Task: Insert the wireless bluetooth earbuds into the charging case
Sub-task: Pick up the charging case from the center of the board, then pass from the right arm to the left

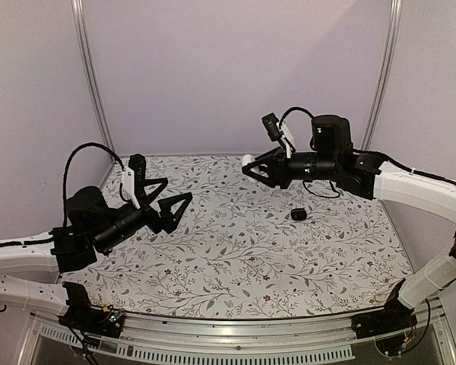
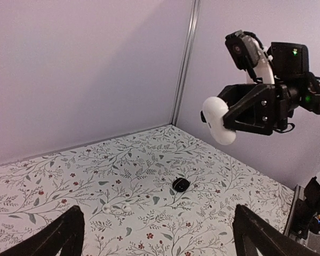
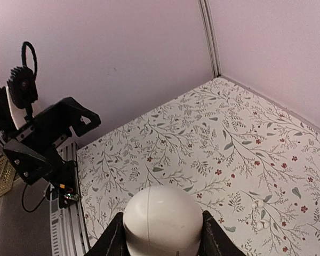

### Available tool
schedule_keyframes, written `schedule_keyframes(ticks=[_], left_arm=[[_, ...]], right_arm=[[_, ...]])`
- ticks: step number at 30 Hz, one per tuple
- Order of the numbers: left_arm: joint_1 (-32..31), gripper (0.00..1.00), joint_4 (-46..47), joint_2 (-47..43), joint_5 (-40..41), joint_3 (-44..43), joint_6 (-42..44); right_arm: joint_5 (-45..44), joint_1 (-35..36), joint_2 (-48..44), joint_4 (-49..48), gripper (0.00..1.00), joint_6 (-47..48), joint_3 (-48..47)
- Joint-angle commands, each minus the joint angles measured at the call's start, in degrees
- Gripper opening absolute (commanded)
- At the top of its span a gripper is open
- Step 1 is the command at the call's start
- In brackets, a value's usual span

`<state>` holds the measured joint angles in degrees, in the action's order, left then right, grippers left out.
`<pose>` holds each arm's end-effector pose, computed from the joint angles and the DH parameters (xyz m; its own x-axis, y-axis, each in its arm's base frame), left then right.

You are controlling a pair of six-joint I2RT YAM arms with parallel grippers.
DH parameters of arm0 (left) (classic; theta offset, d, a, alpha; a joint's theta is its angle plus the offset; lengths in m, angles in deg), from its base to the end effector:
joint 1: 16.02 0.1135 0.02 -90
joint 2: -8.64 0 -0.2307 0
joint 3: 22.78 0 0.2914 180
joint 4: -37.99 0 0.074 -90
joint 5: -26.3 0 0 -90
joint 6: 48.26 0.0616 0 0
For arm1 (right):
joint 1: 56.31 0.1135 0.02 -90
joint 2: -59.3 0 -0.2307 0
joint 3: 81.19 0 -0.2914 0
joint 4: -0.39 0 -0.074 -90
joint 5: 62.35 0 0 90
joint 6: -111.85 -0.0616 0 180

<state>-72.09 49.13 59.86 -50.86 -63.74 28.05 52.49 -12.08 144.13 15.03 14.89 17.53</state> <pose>0.1767 -0.2382 0.2435 -0.1538 -0.1848 -0.9707 0.6675 0.7049 -0.2400 0.2782 0.3069 0.2847 -0.3334 -0.1711 -0.9271 -0.8851 0.3955 0.2453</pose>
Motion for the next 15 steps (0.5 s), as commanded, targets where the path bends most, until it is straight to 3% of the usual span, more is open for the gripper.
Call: schedule_keyframes(ticks=[1, 6, 15], left_arm=[[-2.5, 0.94, 10.5, 3.8, 2.5, -1.8, 7.5], [-5.5, 0.86, 12.4, 14.8, 7.5, -9.9, 11.7], [-9.1, 0.77, 11.1, 28.1, 8.2, -21.5, 19.2]], right_arm=[[1.3, -0.4, -4.9, -18.1, 0.35, -11.9, 6.2], [-2.3, 0.7, -8.2, -29.5, 0.36, -19.3, 12.3], [-4.0, 3.0, -8.2, -35.3, 0.36, -22.6, 16.3]])
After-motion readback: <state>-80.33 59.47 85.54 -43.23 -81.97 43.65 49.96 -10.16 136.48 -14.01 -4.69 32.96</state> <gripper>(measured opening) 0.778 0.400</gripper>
